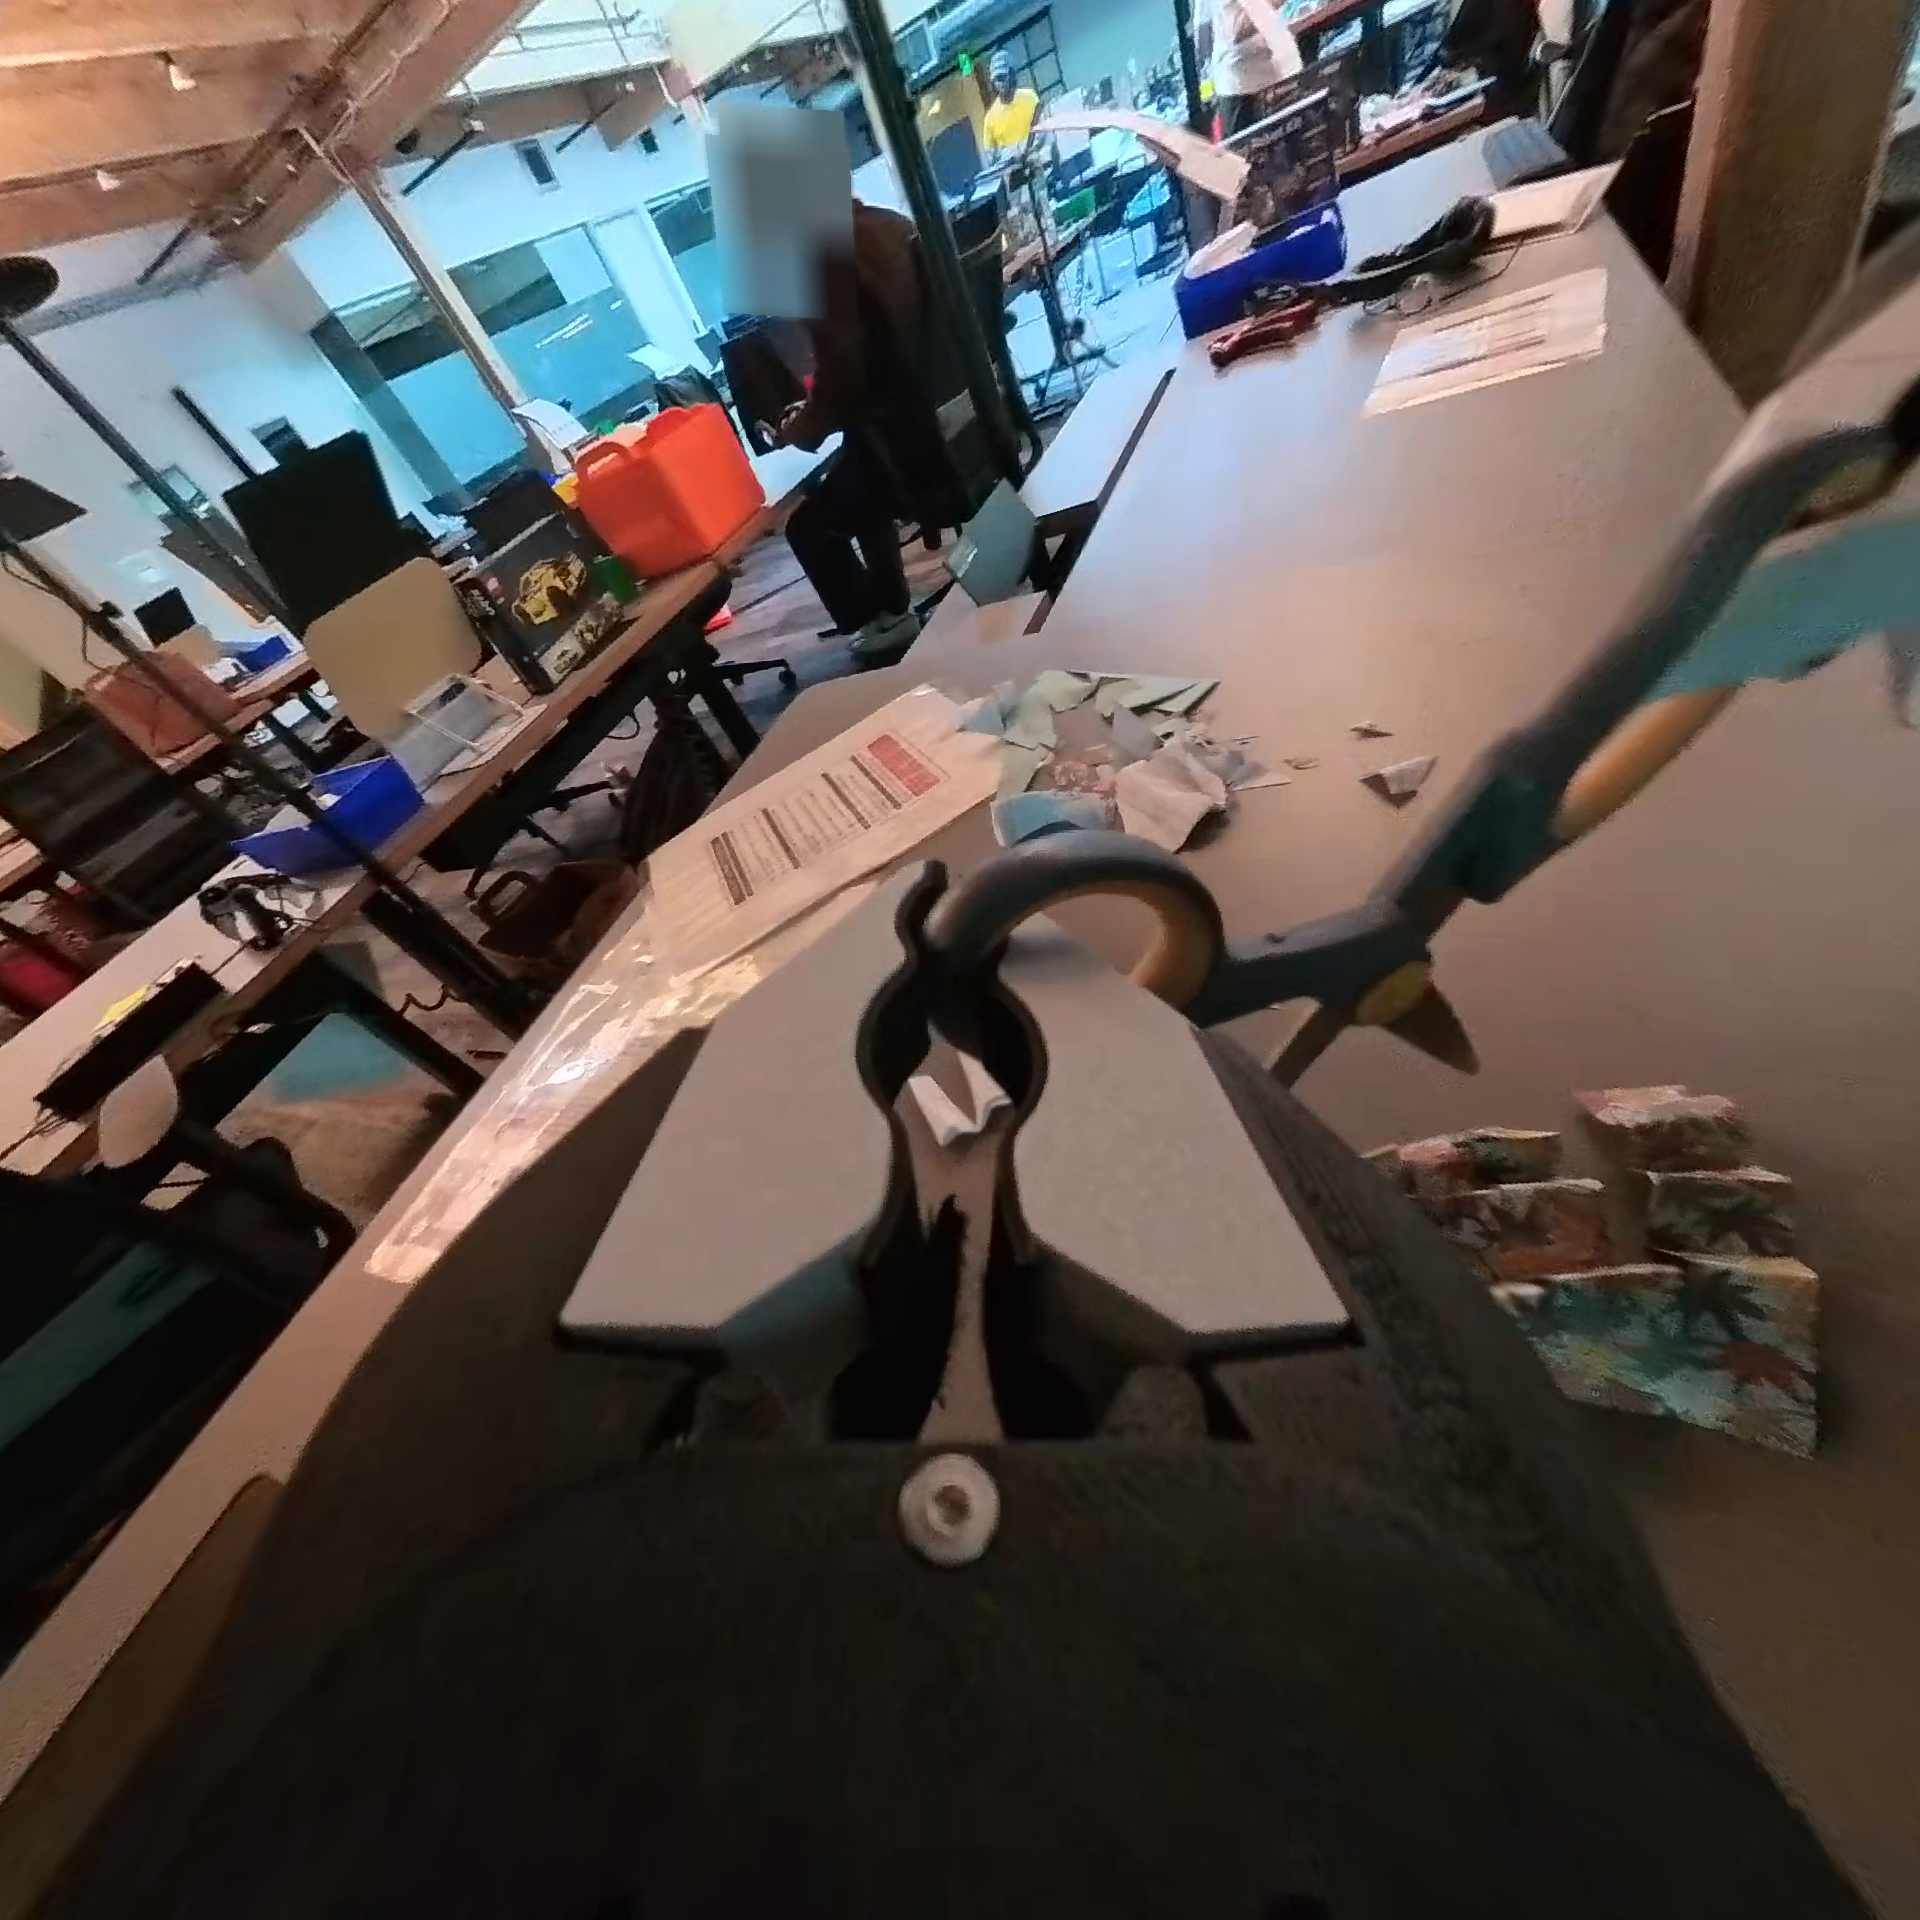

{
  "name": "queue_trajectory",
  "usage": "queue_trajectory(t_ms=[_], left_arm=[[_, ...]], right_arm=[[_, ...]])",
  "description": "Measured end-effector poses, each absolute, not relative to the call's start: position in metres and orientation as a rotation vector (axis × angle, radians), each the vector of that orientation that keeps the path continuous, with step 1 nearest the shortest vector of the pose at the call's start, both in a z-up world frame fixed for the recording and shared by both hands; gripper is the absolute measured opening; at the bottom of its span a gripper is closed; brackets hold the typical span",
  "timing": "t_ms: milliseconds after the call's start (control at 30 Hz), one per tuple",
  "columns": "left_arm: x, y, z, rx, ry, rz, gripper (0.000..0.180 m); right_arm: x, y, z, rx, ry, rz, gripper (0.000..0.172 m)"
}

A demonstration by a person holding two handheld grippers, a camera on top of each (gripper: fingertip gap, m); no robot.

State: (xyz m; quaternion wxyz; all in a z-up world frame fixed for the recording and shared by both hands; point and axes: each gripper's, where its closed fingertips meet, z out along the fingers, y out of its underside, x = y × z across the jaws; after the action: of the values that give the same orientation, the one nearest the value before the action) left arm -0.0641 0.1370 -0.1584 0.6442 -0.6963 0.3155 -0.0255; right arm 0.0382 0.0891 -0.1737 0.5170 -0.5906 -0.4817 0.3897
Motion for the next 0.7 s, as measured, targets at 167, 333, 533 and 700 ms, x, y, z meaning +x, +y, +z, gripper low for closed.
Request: queue_trajectory(t_ms=[167,333,533,700], left_arm=[[-0.065,0.149,-0.178,-1.601,0.738,-0.178,0.0],[-0.065,0.158,-0.197,-1.648,0.775,-0.262,0.001],[-0.067,0.164,-0.211,-1.676,0.772,-0.283,0.001],[-0.064,0.169,-0.23,-1.707,0.761,-0.337,0.001]], right_arm=[[0.037,0.076,-0.18,-1.5,-1.116,0.878,0.0],[0.029,0.057,-0.186,-1.579,-1.099,0.852,0.0],[0.022,0.052,-0.2,-1.651,-1.056,0.795,0.0],[0.021,0.054,-0.208,-1.693,-1.039,0.739,0.0]])
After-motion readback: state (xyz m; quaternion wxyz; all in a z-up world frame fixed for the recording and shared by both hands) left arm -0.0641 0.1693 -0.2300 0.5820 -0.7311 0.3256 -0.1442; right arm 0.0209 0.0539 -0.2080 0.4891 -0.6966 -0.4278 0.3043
